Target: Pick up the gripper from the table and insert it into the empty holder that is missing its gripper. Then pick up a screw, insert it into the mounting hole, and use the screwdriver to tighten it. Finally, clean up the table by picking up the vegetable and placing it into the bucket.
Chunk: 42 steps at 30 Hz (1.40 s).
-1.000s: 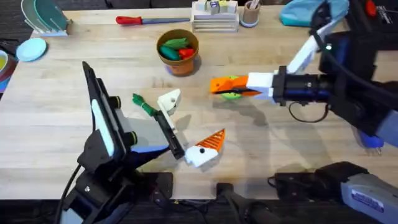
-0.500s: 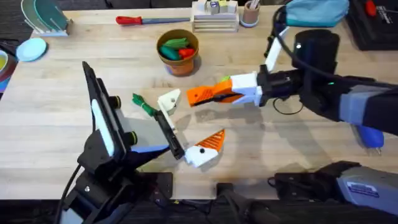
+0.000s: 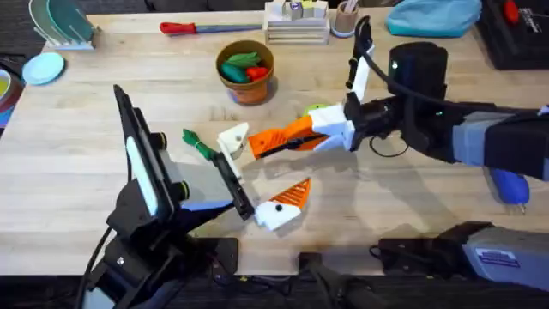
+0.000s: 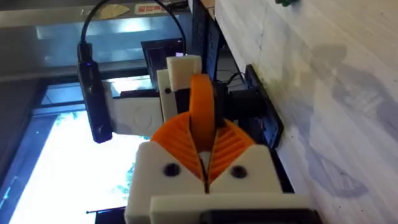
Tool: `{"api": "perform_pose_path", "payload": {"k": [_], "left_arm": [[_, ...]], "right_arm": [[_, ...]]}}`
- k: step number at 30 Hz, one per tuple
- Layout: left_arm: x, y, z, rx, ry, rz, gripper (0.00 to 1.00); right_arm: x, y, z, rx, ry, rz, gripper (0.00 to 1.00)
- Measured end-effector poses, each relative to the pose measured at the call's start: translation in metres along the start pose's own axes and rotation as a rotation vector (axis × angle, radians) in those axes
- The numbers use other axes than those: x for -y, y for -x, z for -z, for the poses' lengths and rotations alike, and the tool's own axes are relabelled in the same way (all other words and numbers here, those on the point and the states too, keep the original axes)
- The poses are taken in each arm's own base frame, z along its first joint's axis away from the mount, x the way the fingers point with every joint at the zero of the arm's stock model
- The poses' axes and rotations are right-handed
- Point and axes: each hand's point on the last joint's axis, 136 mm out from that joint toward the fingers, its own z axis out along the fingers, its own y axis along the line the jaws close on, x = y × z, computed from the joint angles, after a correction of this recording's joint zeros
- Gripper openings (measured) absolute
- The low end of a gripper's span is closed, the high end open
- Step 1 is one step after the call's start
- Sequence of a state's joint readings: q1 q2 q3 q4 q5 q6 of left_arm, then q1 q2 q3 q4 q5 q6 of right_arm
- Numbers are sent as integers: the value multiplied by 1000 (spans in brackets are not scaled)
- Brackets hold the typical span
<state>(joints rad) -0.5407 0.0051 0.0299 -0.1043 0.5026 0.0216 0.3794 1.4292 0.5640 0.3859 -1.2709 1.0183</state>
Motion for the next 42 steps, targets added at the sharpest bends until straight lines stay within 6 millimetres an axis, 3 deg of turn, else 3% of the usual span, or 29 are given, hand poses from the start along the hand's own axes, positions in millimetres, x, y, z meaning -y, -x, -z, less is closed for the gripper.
{"api": "perform_pose_path", "payload": {"k": [23,34,42], "left_arm": [[-4,0,0,-1,23,1,993],[-17,-1,1,-5,93,11,993],[-24,-1,2,-6,132,10,993]], "right_arm": [[-11,-2,-11,-23,11,65,10],[-2,7,-24,-16,5,68,9],[-6,14,-30,-27,27,50,9]]}}
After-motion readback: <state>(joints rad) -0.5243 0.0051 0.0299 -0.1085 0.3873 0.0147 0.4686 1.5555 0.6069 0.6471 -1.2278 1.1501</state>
